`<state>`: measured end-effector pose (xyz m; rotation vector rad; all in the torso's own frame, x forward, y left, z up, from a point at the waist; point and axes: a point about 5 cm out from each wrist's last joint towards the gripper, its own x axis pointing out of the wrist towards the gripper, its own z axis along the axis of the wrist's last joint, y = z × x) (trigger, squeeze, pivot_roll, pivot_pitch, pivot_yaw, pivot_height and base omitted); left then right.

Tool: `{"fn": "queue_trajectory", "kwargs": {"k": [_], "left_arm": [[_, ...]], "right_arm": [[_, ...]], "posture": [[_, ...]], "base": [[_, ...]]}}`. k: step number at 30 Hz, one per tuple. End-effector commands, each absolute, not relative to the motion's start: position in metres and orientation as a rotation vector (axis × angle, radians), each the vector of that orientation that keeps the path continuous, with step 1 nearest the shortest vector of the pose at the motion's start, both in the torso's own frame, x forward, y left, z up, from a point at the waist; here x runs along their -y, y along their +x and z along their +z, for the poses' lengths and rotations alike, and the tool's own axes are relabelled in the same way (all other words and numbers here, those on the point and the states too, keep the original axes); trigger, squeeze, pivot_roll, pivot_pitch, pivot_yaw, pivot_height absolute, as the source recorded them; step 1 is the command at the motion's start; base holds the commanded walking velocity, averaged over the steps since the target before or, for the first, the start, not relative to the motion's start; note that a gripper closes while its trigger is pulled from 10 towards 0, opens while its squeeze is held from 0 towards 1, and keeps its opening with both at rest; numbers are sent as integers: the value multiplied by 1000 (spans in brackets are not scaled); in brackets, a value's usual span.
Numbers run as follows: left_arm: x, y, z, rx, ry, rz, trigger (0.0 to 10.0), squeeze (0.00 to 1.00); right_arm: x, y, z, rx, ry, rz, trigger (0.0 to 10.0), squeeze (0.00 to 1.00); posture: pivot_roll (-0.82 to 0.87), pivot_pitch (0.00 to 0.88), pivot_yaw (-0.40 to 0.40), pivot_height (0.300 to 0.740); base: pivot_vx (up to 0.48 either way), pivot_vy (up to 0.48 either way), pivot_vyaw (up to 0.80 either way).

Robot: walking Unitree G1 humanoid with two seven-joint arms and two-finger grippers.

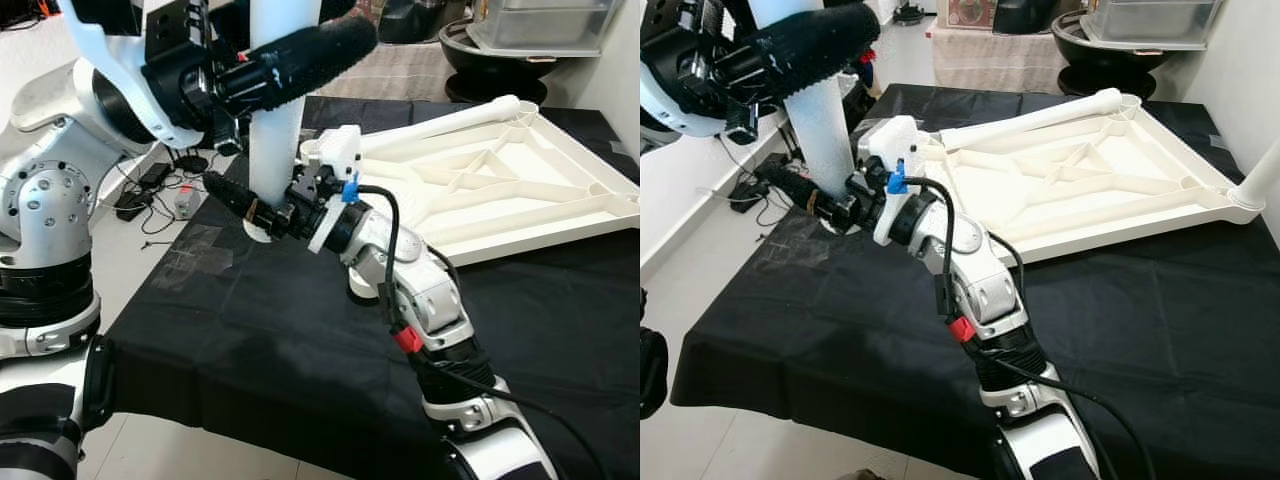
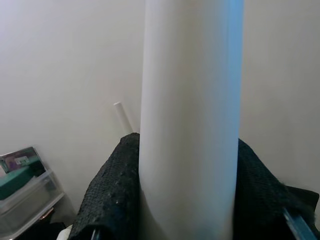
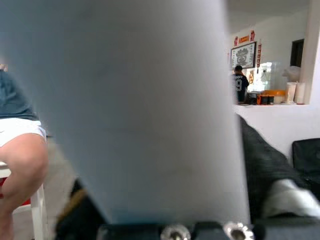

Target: Building children table

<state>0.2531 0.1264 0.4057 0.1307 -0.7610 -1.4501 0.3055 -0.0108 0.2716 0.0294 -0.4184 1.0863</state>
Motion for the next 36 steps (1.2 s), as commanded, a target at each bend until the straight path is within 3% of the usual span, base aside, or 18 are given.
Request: {"fn": "queue_trajectory", "kwargs": {"k": [1, 13, 14, 16, 17, 26, 31, 36], "left_arm": [[-113, 246, 403, 763, 108, -1567, 0, 0], [-114, 247, 404, 772, 82, -1546, 0, 0], [-114, 248, 404, 771, 71, -1532, 2314, 447], [-114, 249, 404, 769, 64, -1523, 2314, 447], [-114, 250, 403, 752, 56, -1509, 10000, 1000], [-128, 256, 407, 760, 3, -1397, 10000, 1000], [-172, 249, 423, 854, -94, -1192, 10000, 1000], [-190, 251, 424, 861, -91, -1075, 10000, 1000]], "right_arm": [[-6, 301, 280, 444, 28, 1133, 0, 0], [-6, 303, 282, 474, -24, 1094, 0, 0], [-6, 304, 283, 474, -29, 1090, 0, 0], [-5, 305, 283, 474, -32, 1087, 0, 0], [-4, 305, 283, 473, -36, 1082, 0, 0], [1, 312, 280, 458, -70, 1039, 0, 0], [20, 328, 263, 369, -129, 924, 0, 0], [30, 336, 258, 336, -150, 846, 0, 0]], "posture": [[25, 44, 60, 740], [22, 44, 64, 740], [22, 44, 62, 740], [22, 44, 62, 740], [22, 44, 61, 740], [21, 47, 62, 740], [30, 54, 59, 740], [36, 58, 59, 740]], "base": [[0, 0, 0], [0, 0, 0], [0, 0, 0], [0, 0, 0], [0, 0, 0], [0, 0, 0], [0, 0, 0], [0, 0, 0]]}}
